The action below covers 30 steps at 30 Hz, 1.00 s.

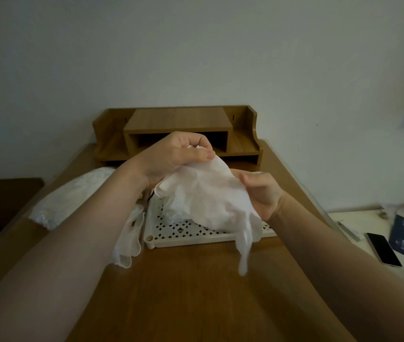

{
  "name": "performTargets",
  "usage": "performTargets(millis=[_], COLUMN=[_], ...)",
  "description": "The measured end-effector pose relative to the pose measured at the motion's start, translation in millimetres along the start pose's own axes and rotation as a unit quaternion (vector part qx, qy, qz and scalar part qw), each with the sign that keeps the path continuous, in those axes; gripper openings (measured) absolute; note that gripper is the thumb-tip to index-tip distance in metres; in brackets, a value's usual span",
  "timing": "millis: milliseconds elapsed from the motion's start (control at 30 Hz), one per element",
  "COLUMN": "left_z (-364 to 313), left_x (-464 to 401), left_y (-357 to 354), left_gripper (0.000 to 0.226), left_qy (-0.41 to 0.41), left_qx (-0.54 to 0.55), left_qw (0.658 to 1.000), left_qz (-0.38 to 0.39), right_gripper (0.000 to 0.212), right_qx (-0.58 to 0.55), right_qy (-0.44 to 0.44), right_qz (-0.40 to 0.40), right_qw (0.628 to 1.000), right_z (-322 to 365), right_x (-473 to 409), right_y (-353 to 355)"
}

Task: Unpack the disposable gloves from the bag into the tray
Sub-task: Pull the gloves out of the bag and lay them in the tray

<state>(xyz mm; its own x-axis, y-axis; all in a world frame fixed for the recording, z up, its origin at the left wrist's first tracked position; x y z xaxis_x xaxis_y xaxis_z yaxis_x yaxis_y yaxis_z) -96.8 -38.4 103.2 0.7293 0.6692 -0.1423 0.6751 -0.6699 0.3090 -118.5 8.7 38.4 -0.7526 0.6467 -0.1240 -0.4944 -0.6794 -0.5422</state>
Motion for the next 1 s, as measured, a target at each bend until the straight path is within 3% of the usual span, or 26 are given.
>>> performTargets(millis=[133,333,533,600,700,767,833,900,1000], left_z=[3.2,16.3,48.3,59.4,76.2,76.8,67.7,59.2,69.7], left_x=[-0.8,-6.6,-15.6,-23.1,-40.1,-55.2,-67.8,-74.4,-71.7], left_y=[-2.1,6.7,24.3,30.9,41.3,47.3,51.7,54.8,51.6], left_gripper=[0.015,0.009,0.021,0.024,0.023,0.020,0.017,0.015,0.017], left_qy=[0.005,0.024,0.062,0.073,0.083,0.067,0.036,0.017,0.033], left_qx=[-0.023,-0.040,-0.031,-0.013,-0.035,-0.054,-0.059,-0.101,-0.173], left_qw=[1.000,0.999,0.997,0.995,0.988,0.983,0.978,0.971,0.965], left_qz=[0.020,-0.010,-0.031,-0.067,-0.126,-0.162,-0.195,-0.218,-0.196], right_gripper=[0.068,0.051,0.028,0.024,0.019,0.022,0.018,0.011,0.009], right_qx=[0.015,0.099,0.118,0.144,0.251,0.334,0.397,0.454,0.599], right_qy=[-0.031,-0.031,0.012,0.018,0.002,0.037,0.115,0.161,0.062], right_qz=[-0.079,-0.152,-0.262,-0.380,-0.561,-0.618,-0.626,-0.603,-0.532], right_qw=[0.996,0.983,0.958,0.913,0.789,0.711,0.662,0.636,0.595], right_z=[-3.6,3.6,21.2,31.7,53.7,83.6,118.9,142.2,132.9], right_x=[5.7,15.9,44.9,62.7,96.7,108.4,111.4,108.3,87.6], right_y=[19.7,44.1,81.5,110.7,140.7,139.8,125.8,108.4,98.0])
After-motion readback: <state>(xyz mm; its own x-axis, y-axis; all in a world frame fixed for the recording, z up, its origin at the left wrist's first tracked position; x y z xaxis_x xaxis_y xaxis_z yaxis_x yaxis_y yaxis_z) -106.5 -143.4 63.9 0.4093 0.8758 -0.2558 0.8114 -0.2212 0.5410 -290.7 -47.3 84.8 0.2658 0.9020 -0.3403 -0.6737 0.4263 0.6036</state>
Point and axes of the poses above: each hand's wrist, its own x-axis away from the middle knuckle, its own y-axis out of the back of the hand, z = x × y, the point moved 10 cm from there along -x, towards the middle knuckle, and after that the axes turned 5 degrees about -z, right-handed, at the moved point
